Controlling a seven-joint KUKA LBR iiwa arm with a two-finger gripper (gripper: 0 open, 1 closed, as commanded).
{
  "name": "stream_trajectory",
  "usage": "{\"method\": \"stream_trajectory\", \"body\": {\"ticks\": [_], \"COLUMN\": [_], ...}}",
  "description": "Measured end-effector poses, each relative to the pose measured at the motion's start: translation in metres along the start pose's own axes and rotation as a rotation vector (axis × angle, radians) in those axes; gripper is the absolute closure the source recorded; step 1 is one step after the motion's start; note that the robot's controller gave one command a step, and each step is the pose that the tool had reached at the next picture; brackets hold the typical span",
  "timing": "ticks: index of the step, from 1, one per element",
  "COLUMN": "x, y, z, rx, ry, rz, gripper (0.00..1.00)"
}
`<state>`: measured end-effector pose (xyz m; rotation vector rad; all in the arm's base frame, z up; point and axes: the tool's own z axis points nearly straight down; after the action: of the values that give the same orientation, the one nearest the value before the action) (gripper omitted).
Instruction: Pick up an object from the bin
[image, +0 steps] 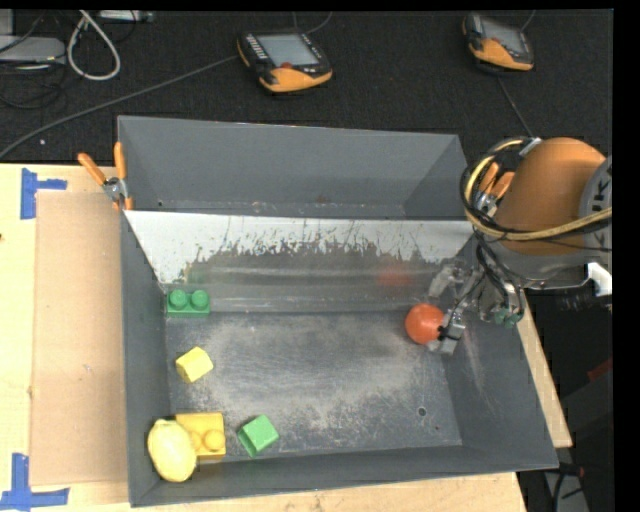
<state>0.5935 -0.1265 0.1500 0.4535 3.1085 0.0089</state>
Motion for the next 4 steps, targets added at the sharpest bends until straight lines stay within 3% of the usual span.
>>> {"method": "stream_trajectory", "body": {"ticks": [1, 2, 3, 4], "x": [0.010, -0.006, -0.014, -0.014], "y": [-0.009, 0.000, -0.020, -0.021], "z": [0.032, 0.081, 0.080, 0.080], "rx": [0.000, -0.001, -0.001, -0.001], "ry": [-0.003, -0.001, -0.006, -0.006], "rz": [-0.219, -0.094, -0.062, -0.062], "gripper": [0.00, 0.00, 0.00, 0.00]}}
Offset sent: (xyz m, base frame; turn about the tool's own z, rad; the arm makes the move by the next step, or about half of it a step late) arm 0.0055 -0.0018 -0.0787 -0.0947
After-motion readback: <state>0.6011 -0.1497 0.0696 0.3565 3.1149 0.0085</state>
